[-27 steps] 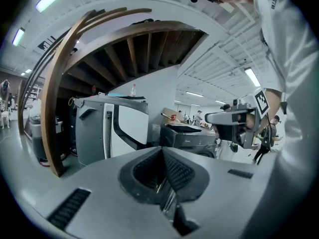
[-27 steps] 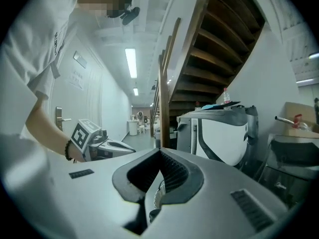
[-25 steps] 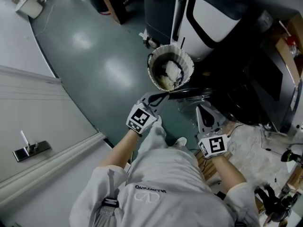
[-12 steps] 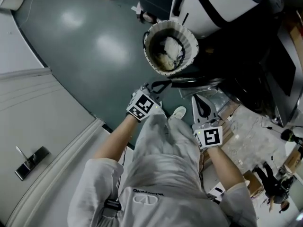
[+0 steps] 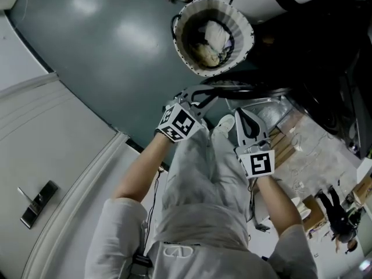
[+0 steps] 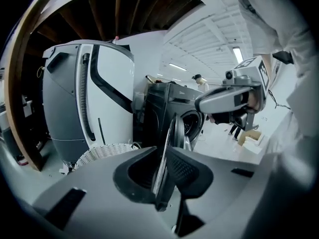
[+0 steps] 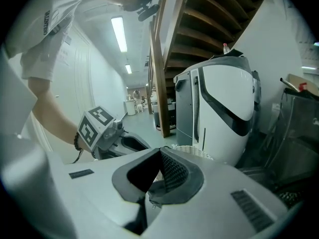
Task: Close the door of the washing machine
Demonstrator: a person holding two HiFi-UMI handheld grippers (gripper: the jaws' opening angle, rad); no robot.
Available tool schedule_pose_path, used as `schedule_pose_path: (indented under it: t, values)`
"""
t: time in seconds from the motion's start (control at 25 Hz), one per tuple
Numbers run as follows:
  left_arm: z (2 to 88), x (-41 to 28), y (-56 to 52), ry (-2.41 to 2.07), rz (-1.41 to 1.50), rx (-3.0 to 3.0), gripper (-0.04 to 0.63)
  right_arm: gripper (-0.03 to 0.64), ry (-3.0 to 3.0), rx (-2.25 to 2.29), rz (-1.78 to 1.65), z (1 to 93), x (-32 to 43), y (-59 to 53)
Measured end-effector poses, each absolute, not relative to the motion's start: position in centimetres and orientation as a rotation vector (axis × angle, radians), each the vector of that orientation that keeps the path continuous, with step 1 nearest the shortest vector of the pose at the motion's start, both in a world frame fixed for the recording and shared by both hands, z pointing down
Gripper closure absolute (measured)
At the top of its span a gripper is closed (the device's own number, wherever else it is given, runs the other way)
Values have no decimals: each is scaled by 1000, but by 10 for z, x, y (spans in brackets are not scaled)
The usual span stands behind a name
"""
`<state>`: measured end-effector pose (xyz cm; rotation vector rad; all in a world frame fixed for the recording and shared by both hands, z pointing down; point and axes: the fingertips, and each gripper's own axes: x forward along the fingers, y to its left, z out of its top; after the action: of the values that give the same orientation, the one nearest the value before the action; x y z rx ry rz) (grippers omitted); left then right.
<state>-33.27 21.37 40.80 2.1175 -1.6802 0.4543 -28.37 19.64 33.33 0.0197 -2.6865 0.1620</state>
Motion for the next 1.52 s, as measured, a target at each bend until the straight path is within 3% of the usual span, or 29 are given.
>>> schedule_pose_path:
  t: [0.64, 1.08, 1.2, 1.52]
  values:
    - [480, -303, 203, -1511, 593, 2286, 440, 606, -2666, 110, 216, 394, -265, 180]
    - [496, -294, 192, -1451, 549, 2346, 445, 606, -2643, 93, 192, 416, -252, 180]
    - [497, -296, 189, -1457, 544, 2348, 491, 606, -2645, 112, 214, 417, -250, 179]
    - [498, -296, 187, -1459, 597, 2372, 522, 606, -2637, 157, 239, 424, -241, 175]
